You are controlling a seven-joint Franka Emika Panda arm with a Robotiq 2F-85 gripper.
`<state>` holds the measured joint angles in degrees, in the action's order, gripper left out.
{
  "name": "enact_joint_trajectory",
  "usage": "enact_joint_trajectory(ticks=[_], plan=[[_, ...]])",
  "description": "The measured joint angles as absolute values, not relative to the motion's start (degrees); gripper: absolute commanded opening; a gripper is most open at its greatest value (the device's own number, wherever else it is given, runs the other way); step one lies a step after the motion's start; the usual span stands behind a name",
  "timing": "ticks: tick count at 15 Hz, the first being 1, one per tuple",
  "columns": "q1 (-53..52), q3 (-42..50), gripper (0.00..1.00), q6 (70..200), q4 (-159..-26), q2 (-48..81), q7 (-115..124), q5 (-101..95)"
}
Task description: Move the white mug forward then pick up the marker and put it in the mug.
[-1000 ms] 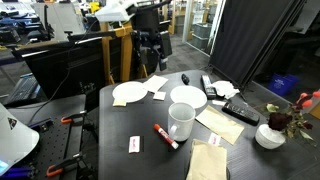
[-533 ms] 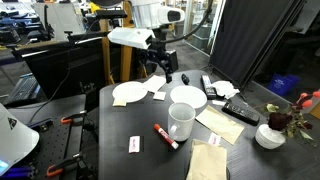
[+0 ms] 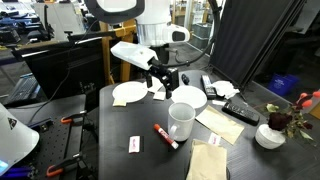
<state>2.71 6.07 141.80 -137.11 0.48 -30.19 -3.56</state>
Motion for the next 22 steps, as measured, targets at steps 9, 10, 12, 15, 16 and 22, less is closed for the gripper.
enact_joint_trajectory(ticks=[9, 10, 12, 15, 16, 22], plan=[[3.9, 6.1, 1.00, 141.8, -136.3, 2.5, -30.2, -3.6], [4.0, 6.0, 1.00, 141.8, -136.3, 2.5, -30.2, -3.6], [3.9, 5.8, 1.00, 141.8, -136.2, 2.9, -30.2, -3.7], [3.9, 5.5, 1.00, 141.8, -135.4, 4.7, -30.2, -4.3], [3.9, 5.4, 1.00, 141.9, -134.9, 5.5, -30.2, -4.6], [4.2, 5.3, 1.00, 142.5, -131.1, 10.2, -30.2, -6.0]])
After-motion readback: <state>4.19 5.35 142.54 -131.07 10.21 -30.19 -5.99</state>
